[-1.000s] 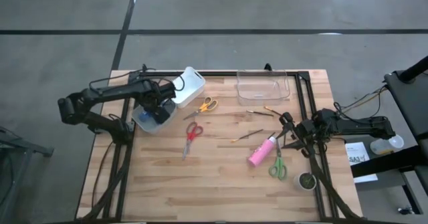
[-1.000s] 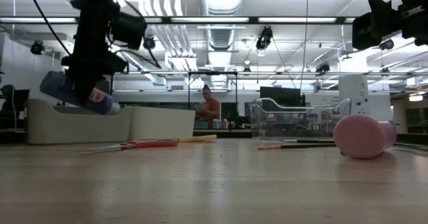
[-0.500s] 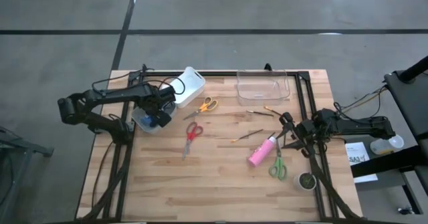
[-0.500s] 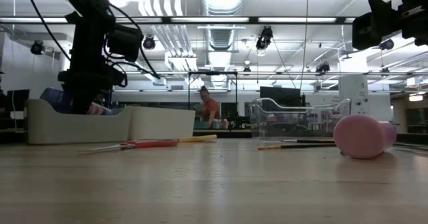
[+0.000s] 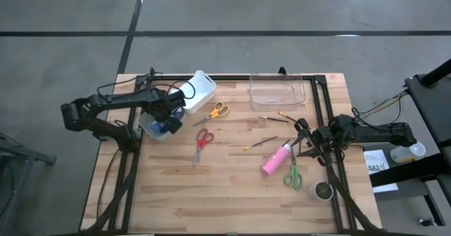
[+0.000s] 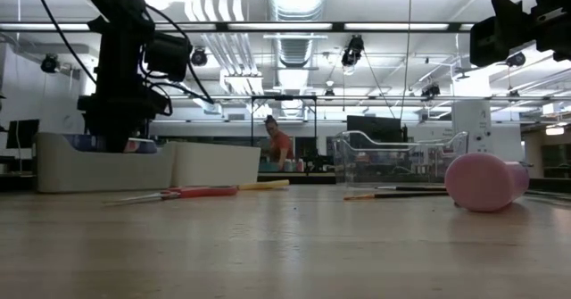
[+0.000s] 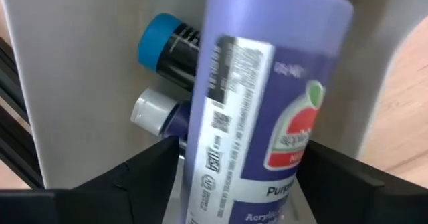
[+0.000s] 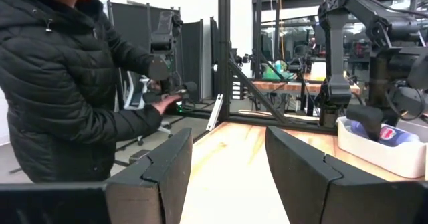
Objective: Pick & Place Paint Supplies
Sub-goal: Put the violet paint bottle into the gray bin, then put the pink paint bottle into the gray bin
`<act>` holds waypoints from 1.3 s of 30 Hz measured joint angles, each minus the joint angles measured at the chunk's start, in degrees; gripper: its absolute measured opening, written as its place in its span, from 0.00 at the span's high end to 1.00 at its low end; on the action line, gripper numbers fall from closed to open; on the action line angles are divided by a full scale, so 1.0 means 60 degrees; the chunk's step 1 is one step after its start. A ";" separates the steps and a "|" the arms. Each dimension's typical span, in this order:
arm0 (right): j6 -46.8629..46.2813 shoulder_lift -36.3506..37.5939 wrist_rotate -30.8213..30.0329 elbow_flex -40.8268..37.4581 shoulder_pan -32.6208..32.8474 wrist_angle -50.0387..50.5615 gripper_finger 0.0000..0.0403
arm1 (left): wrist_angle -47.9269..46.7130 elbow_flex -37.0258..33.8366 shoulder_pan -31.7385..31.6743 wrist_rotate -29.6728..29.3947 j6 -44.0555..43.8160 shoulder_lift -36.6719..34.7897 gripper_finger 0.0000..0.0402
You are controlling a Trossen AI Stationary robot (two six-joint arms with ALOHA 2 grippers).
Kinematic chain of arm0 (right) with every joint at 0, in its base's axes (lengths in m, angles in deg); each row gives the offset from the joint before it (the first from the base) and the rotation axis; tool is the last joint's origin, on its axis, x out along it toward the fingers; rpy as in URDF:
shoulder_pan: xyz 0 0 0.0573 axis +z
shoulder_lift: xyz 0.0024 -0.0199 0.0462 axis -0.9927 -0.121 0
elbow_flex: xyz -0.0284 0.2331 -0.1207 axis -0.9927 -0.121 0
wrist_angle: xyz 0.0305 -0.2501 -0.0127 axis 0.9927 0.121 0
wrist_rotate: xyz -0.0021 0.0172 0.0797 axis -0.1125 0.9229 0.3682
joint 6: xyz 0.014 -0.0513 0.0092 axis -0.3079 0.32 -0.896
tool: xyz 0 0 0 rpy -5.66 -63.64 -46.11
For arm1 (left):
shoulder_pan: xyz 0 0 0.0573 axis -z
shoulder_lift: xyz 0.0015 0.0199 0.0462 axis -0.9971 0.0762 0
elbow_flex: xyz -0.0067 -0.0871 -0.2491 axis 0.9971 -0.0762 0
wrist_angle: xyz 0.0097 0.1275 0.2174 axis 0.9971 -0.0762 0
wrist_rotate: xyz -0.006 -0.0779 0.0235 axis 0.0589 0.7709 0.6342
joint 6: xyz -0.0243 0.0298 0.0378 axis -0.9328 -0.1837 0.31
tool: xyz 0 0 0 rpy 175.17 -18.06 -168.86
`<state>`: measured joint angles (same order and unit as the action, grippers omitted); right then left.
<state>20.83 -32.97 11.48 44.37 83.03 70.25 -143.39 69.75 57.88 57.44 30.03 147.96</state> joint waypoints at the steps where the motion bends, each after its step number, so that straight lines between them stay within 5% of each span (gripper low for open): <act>1: 0.0000 -0.0002 -0.0001 0.0004 0.0002 -0.0002 0.53 | -0.0001 0.0030 0.0000 0.0037 0.0002 -0.0023 0.25; 16: 0.0000 -0.0002 -0.0003 0.0000 0.0002 -0.0002 0.53 | -0.0573 0.2112 0.0004 -0.0188 -0.0530 -0.1819 0.24; 25: 0.0000 -0.0006 -0.0003 0.0000 0.0002 -0.0002 0.53 | 0.0501 0.3273 0.0033 -0.0186 -0.1622 -0.2011 0.24; 39: 0.0002 -0.0002 -0.0002 0.0000 0.0002 -0.0001 0.53 | 0.4322 0.2033 0.1101 -0.0186 -0.2506 -0.1963 0.24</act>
<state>20.84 -32.98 11.46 44.37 83.04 70.25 -117.45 81.95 64.49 56.32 14.99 136.18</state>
